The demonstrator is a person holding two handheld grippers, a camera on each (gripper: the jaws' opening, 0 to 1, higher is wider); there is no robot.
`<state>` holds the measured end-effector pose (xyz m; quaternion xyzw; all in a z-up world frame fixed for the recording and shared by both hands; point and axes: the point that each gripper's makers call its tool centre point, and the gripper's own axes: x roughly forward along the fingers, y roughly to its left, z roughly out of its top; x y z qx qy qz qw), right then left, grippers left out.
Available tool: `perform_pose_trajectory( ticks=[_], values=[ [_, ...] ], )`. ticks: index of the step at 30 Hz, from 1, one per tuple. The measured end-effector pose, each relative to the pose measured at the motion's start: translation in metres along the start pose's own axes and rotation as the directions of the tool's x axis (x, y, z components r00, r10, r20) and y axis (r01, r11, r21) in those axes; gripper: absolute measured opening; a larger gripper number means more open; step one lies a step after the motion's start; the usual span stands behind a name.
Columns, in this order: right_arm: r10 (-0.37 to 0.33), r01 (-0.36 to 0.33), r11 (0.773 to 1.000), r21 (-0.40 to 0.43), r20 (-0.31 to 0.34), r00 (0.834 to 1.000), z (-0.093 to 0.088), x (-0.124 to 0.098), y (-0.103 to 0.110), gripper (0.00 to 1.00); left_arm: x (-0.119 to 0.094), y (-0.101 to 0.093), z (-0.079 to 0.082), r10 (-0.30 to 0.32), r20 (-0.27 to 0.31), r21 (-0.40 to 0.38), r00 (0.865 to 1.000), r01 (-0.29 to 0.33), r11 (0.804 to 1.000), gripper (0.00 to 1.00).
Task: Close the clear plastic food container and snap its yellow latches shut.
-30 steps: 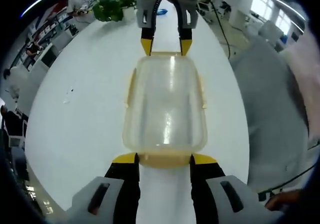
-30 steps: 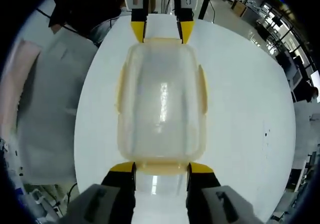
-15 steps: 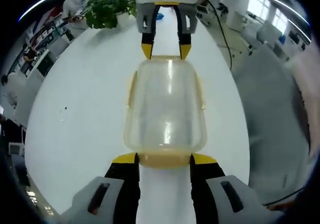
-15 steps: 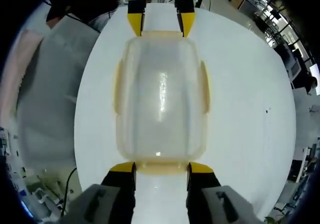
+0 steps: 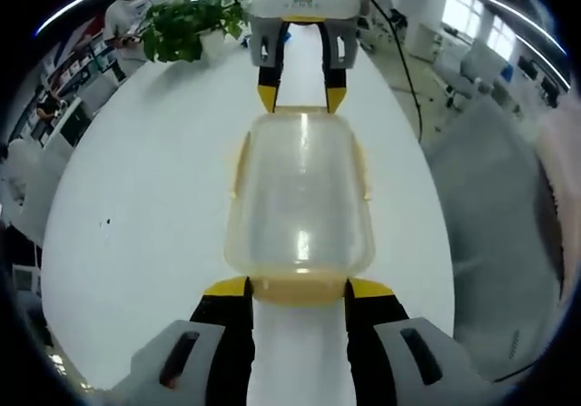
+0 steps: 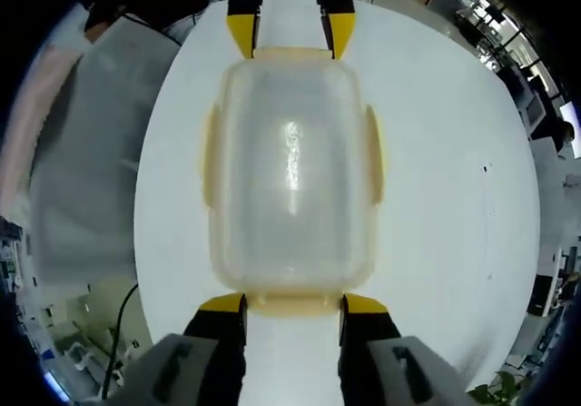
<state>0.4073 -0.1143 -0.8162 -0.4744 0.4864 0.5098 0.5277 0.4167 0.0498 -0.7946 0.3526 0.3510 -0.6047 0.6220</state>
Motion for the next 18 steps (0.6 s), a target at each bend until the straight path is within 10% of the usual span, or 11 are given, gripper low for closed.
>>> perform_pose_trajectory(
  ticks=[18],
  values=[
    [-0.003, 0.003, 1.0, 0.003, -0.02, 1.0, -0.01, 0.01, 0.0, 0.37, 0.019, 0.0, 0.0, -0.007, 0.01, -0.017, 1.0, 0.007, 1.0, 0.37]
  ],
)
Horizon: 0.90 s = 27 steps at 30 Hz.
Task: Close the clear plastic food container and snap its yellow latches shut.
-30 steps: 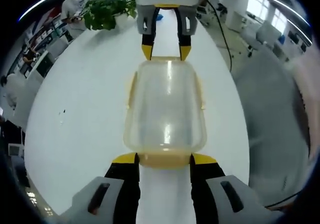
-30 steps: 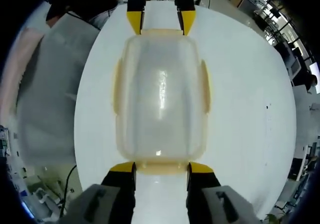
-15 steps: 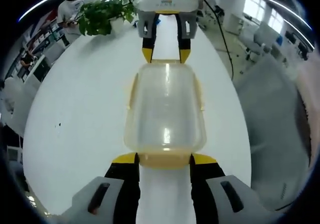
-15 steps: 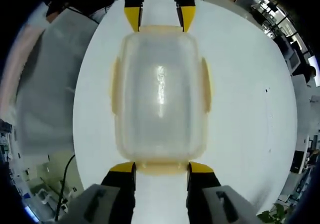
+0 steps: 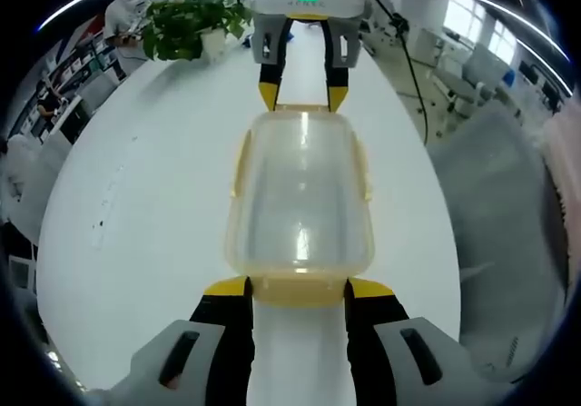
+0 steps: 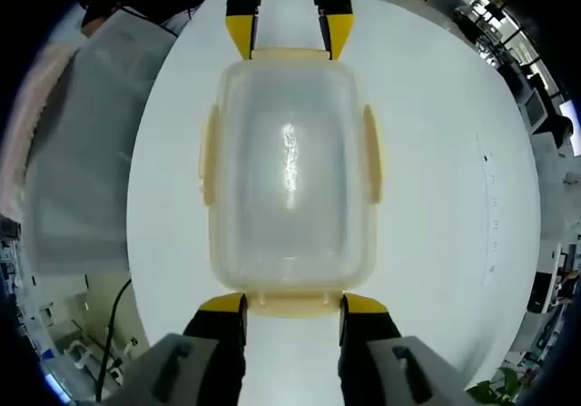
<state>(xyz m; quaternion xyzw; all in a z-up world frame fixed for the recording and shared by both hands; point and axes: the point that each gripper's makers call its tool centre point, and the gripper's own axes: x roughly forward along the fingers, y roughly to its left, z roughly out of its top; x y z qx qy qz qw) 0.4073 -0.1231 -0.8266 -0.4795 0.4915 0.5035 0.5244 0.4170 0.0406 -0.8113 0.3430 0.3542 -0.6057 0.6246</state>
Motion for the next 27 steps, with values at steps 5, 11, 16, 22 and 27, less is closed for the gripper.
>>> perform_pose_trajectory(
  ticks=[5, 11, 16, 22, 27],
  values=[
    [-0.009, 0.009, 1.0, 0.005, 0.006, 1.0, -0.001, 0.002, -0.001, 0.37, 0.004, 0.0, -0.003, 0.0, -0.002, -0.001, 1.0, 0.0, 1.0, 0.37],
    [-0.006, 0.006, 1.0, 0.012, 0.019, 1.0, 0.0, 0.003, 0.0, 0.38, 0.008, 0.0, -0.006, 0.001, -0.002, -0.005, 1.0, -0.001, 1.0, 0.37],
    [-0.027, 0.027, 1.0, 0.012, 0.012, 1.0, -0.002, 0.004, -0.003, 0.38, 0.007, 0.002, -0.007, 0.014, 0.006, -0.016, 1.0, -0.014, 1.0, 0.38],
    [-0.025, 0.024, 0.998, 0.054, 0.03, 0.999, -0.005, 0.001, -0.001, 0.4, 0.004, 0.005, -0.011, 0.026, 0.006, -0.039, 1.0, -0.026, 0.999, 0.38],
    [-0.027, 0.019, 0.989, 0.145, 0.054, 0.998, -0.011, -0.006, 0.001, 0.41, -0.004, 0.005, -0.014, 0.04, 0.007, -0.068, 0.999, -0.04, 0.997, 0.4]
  ],
)
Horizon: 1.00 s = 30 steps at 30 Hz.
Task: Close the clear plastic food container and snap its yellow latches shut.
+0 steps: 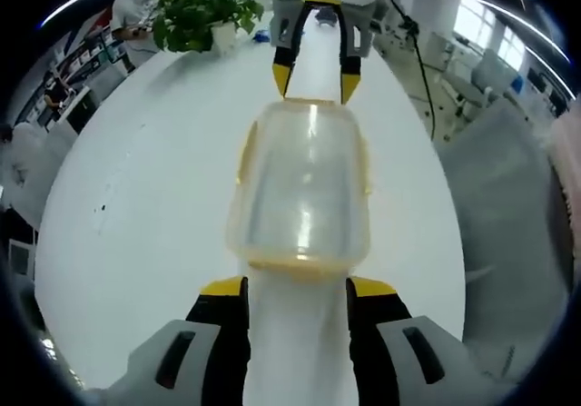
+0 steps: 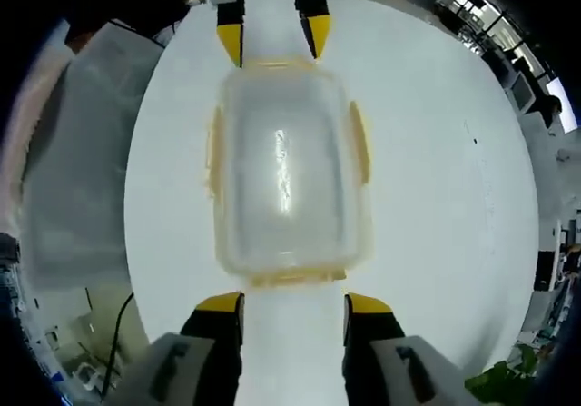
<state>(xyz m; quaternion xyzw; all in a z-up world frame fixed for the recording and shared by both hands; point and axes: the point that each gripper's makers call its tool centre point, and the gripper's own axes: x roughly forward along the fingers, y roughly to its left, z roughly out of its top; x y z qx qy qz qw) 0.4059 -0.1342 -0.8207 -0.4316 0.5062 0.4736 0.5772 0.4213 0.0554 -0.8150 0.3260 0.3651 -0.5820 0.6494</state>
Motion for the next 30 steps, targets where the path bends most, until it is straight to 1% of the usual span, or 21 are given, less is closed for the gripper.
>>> perform_pose_trajectory(
  ticks=[3, 4, 5, 6, 8, 10, 11, 13, 14, 17, 18, 19, 20, 21, 23, 24, 25, 26, 28, 29, 30],
  values=[
    [-0.006, 0.003, 0.998, 0.069, 0.036, 0.999, 0.001, -0.005, -0.003, 0.39, -0.005, -0.004, 0.008, -0.016, 0.064, -0.087, 0.998, 0.021, 0.996, 0.39],
    [-0.008, 0.002, 0.994, 0.109, 0.054, 0.999, 0.002, -0.008, -0.003, 0.39, -0.007, -0.004, 0.011, -0.017, 0.094, -0.122, 0.995, 0.028, 0.992, 0.39],
    [-0.019, 0.009, 0.99, 0.143, 0.064, 0.998, 0.002, -0.01, -0.005, 0.38, -0.008, -0.003, 0.013, -0.012, 0.111, -0.144, 0.994, 0.028, 0.989, 0.39],
    [-0.037, 0.021, 0.98, 0.2, 0.076, 0.996, 0.002, -0.014, -0.009, 0.37, -0.009, -0.002, 0.015, -0.003, 0.126, -0.168, 0.992, 0.024, 0.985, 0.39],
    [-0.055, 0.025, 0.962, 0.273, 0.103, 0.993, 0.004, -0.017, -0.013, 0.36, -0.011, 0.0, 0.019, 0.021, 0.155, -0.232, 0.988, 0.016, 0.973, 0.38],
    [-0.047, -0.008, 0.937, 0.349, 0.149, 0.988, 0.008, -0.02, -0.011, 0.34, -0.011, 0.0, 0.024, 0.035, 0.19, -0.293, 0.981, 0.023, 0.956, 0.38],
    [-0.044, -0.028, 0.918, 0.396, 0.172, 0.984, 0.01, -0.021, -0.01, 0.34, -0.011, 0.001, 0.025, 0.044, 0.206, -0.342, 0.978, 0.029, 0.939, 0.38],
    [-0.043, -0.058, 0.888, 0.456, 0.209, 0.977, 0.013, -0.021, -0.009, 0.32, -0.009, 0.002, 0.025, 0.061, 0.216, -0.381, 0.975, 0.027, 0.924, 0.37],
    [-0.04, -0.073, 0.879, 0.472, 0.225, 0.974, 0.016, -0.021, -0.007, 0.32, -0.007, 0.004, 0.022, 0.072, 0.206, -0.388, 0.976, 0.014, 0.922, 0.37],
    [-0.036, -0.12, 0.839, 0.532, 0.273, 0.961, 0.022, -0.017, -0.004, 0.31, -0.002, 0.004, 0.015, 0.094, 0.187, -0.415, 0.978, -0.008, 0.91, 0.37],
    [-0.035, -0.142, 0.816, 0.56, 0.292, 0.956, 0.025, -0.015, -0.002, 0.31, -0.001, 0.005, 0.013, 0.107, 0.185, -0.445, 0.977, -0.014, 0.896, 0.37],
    [-0.039, -0.152, 0.8, 0.58, 0.303, 0.952, 0.026, -0.014, -0.002, 0.31, 0.0, 0.005, 0.013, 0.115, 0.188, -0.459, 0.975, -0.016, 0.888, 0.36],
    [-0.046, -0.173, 0.772, 0.612, 0.326, 0.944, 0.028, -0.012, -0.002, 0.31, 0.001, 0.006, 0.012, 0.125, 0.194, -0.488, 0.973, -0.015, 0.873, 0.35],
    [-0.047, -0.187, 0.756, 0.627, 0.337, 0.94, 0.029, -0.011, -0.002, 0.31, 0.002, 0.006, 0.011, 0.13, 0.196, -0.505, 0.972, -0.014, 0.863, 0.34],
    [-0.053, -0.203, 0.731, 0.651, 0.351, 0.935, 0.029, -0.007, -0.003, 0.3, 0.005, 0.006, 0.009, 0.137, 0.202, -0.523, 0.97, -0.011, 0.852, 0.32],
    [-0.051, -0.2, 0.736, 0.647, 0.348, 0.936, 0.028, -0.006, -0.002, 0.3, 0.005, 0.005, 0.009, 0.133, 0.205, -0.528, 0.97, -0.005, 0.849, 0.32],
    [-0.049, -0.199, 0.736, 0.647, 0.344, 0.938, 0.027, -0.003, -0.001, 0.29, 0.006, 0.004, 0.012, 0.132, 0.222, -0.552, 0.966, 0.013, 0.834, 0.32],
    [-0.048, -0.197, 0.737, 0.647, 0.341, 0.939, 0.027, -0.002, 0.0, 0.29, 0.006, 0.004, 0.011, 0.132, 0.222, -0.554, 0.966, 0.014, 0.832, 0.31],
    [-0.043, -0.197, 0.736, 0.648, 0.335, 0.941, 0.026, 0.001, 0.001, 0.28, 0.006, 0.004, 0.012, 0.133, 0.231, -0.568, 0.964, 0.022, 0.823, 0.3],
    [-0.042, -0.203, 0.733, 0.649, 0.342, 0.939, 0.026, 0.001, 0.001, 0.29, 0.007, 0.004, 0.013, 0.135, 0.235, -0.572, 0.963, 0.025, 0.82, 0.29],
    [-0.052, -0.215, 0.714, 0.666, 0.357, 0.933, 0.028, 0.001, 0.0, 0.29, 0.007, 0.004, 0.014, 0.135, 0.239, -0.578, 0.962, 0.029, 0.816, 0.29]
  ],
)
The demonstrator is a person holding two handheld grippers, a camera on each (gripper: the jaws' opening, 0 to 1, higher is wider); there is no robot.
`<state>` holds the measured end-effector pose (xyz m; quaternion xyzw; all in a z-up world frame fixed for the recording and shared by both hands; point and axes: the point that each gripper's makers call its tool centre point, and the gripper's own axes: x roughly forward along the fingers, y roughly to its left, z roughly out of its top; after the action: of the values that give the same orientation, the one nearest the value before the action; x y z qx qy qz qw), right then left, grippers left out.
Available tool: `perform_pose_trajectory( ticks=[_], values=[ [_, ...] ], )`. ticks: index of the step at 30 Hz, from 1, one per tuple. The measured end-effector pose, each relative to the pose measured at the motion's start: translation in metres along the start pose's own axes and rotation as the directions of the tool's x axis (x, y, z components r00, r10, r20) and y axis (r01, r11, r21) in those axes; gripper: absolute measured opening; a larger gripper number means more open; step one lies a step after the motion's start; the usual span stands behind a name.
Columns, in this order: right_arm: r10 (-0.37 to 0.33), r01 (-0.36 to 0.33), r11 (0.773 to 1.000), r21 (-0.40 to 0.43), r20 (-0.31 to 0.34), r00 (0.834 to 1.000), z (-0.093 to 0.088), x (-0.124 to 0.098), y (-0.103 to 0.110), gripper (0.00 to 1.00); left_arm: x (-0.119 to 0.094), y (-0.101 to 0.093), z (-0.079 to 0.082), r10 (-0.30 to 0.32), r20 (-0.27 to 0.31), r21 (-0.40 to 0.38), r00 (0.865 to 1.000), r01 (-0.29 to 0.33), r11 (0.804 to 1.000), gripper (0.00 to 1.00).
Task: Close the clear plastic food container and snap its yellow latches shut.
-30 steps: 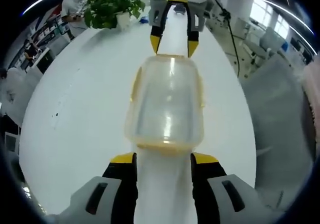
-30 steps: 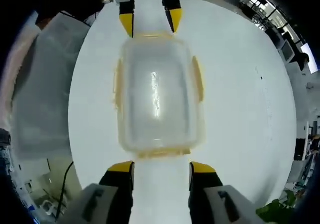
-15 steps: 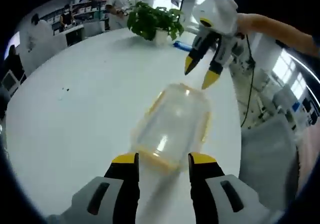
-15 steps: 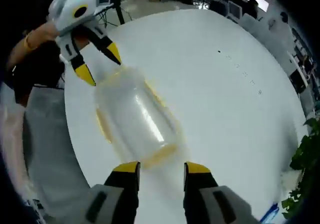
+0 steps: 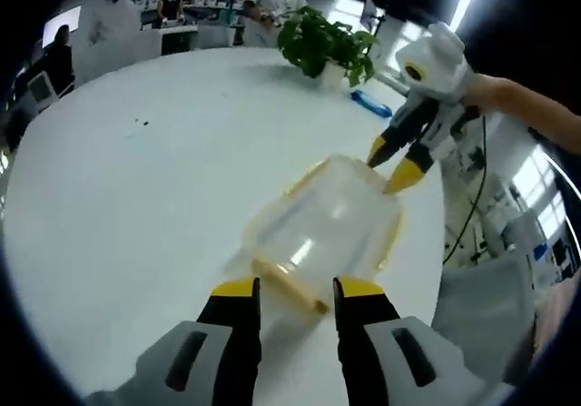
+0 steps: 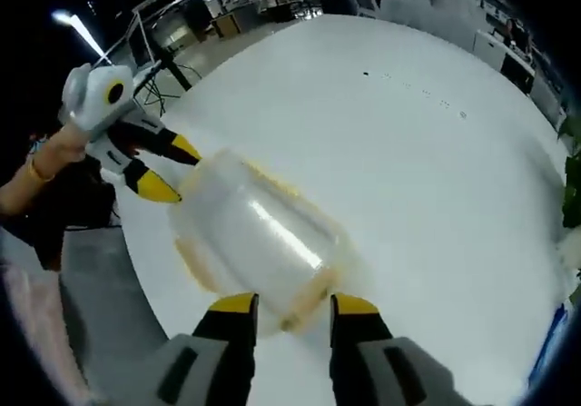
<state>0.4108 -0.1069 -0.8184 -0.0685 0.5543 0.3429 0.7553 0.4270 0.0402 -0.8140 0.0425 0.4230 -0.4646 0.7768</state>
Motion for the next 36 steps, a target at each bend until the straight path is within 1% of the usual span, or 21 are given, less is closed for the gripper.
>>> perform_pose_trajectory(
  ticks=[3, 6, 10, 12, 15, 18, 19, 20, 21, 22, 23, 24, 25, 27, 28, 29, 30, 31, 32, 36],
  values=[
    [0.011, -0.011, 1.0, 0.006, -0.001, 1.0, -0.001, -0.001, -0.001, 0.29, 0.001, 0.0, -0.001, 0.001, 0.002, -0.024, 1.0, -0.001, 1.0, 0.29],
    [0.025, -0.025, 0.999, 0.037, -0.002, 1.0, -0.002, 0.001, -0.001, 0.29, 0.001, 0.0, -0.002, -0.001, 0.01, -0.054, 1.0, 0.001, 0.999, 0.28],
    [0.042, -0.042, 0.998, 0.039, -0.004, 0.999, -0.002, 0.002, 0.0, 0.28, 0.003, 0.0, -0.003, -0.003, 0.019, -0.078, 1.0, 0.004, 0.997, 0.27],
    [0.05, -0.049, 0.998, 0.04, -0.007, 0.999, -0.002, 0.002, 0.001, 0.28, 0.004, 0.0, -0.002, -0.007, 0.014, -0.108, 1.0, 0.009, 0.994, 0.26],
    [0.071, -0.07, 0.996, 0.061, -0.007, 0.997, -0.002, 0.003, 0.001, 0.28, 0.004, 0.0, -0.003, -0.021, 0.003, -0.104, 1.0, 0.021, 0.994, 0.25],
    [0.067, -0.067, 0.996, 0.057, -0.012, 0.998, -0.002, 0.004, 0.003, 0.28, 0.004, -0.001, -0.003, -0.026, -0.005, -0.1, 1.0, 0.025, 0.995, 0.25],
    [0.068, -0.067, 0.996, 0.061, -0.013, 0.998, -0.001, 0.004, 0.003, 0.28, 0.004, -0.001, -0.004, -0.029, -0.008, -0.116, 1.0, 0.028, 0.993, 0.24],
    [0.07, -0.07, 0.996, 0.061, -0.013, 0.997, -0.001, 0.004, 0.003, 0.28, 0.004, -0.001, -0.005, -0.031, -0.004, -0.155, 1.0, 0.03, 0.987, 0.23],
    [0.078, -0.077, 0.995, 0.066, -0.011, 0.997, -0.001, 0.004, 0.002, 0.28, 0.004, 0.0, -0.005, -0.041, 0.005, -0.152, 0.999, 0.042, 0.987, 0.23],
    [0.085, -0.084, 0.994, 0.069, -0.008, 0.996, -0.002, 0.005, 0.001, 0.28, 0.004, -0.001, -0.006, -0.054, 0.008, -0.162, 0.999, 0.055, 0.985, 0.22],
    [0.095, -0.095, 0.993, 0.075, 0.002, 0.995, -0.001, 0.006, 0.001, 0.28, 0.005, -0.001, -0.006, -0.064, 0.024, -0.21, 0.998, 0.067, 0.975, 0.22],
    [0.117, -0.118, 0.98, 0.157, 0.019, 0.993, -0.004, 0.005, 0.005, 0.3, 0.004, -0.001, -0.007, -0.077, 0.032, -0.207, 0.997, 0.082, 0.975, 0.22],
    [0.121, -0.129, 0.978, 0.163, 0.056, 0.991, 0.0, 0.005, 0.002, 0.31, 0.004, 0.0, -0.007, -0.078, 0.041, -0.219, 0.996, 0.085, 0.972, 0.22],
    [0.119, -0.129, 0.982, 0.139, 0.08, 0.99, -0.004, 0.006, 0.004, 0.31, 0.003, -0.002, -0.007, -0.066, 0.059, -0.183, 0.996, 0.076, 0.98, 0.21],
    [0.117, -0.128, 0.982, 0.14, 0.082, 0.99, -0.004, 0.007, 0.005, 0.31, 0.003, -0.001, -0.007, -0.07, 0.063, -0.189, 0.996, 0.08, 0.979, 0.18],
    [0.114, -0.124, 0.983, 0.136, 0.075, 0.991, -0.003, 0.008, 0.004, 0.31, 0.004, -0.017, 0.004, -0.157, 0.123, -0.257, 0.98, 0.185, 0.949, 0.18],
    [0.11, -0.118, 0.983, 0.142, 0.062, 0.992, -0.001, 0.008, 0.005, 0.31, 0.0, -0.007, -0.003, -0.136, 0.087, -0.264, 0.987, 0.154, 0.952, 0.18],
    [0.106, -0.112, 0.984, 0.138, 0.05, 0.993, -0.001, 0.008, 0.006, 0.31, 0.004, -0.004, -0.006, -0.127, 0.087, -0.265, 0.988, 0.146, 0.953, 0.18],
    [0.1, -0.105, 0.985, 0.136, 0.039, 0.994, 0.0, 0.009, 0.005, 0.31, 0.004, -0.006, -0.005, -0.115, 0.084, -0.231, 0.99, 0.132, 0.964, 0.19],
    [0.095, -0.099, 0.986, 0.134, 0.035, 0.995, -0.001, 0.009, 0.005, 0.32, 0.005, -0.005, -0.005, -0.106, 0.067, -0.219, 0.992, 0.119, 0.968, 0.2]
  ],
)
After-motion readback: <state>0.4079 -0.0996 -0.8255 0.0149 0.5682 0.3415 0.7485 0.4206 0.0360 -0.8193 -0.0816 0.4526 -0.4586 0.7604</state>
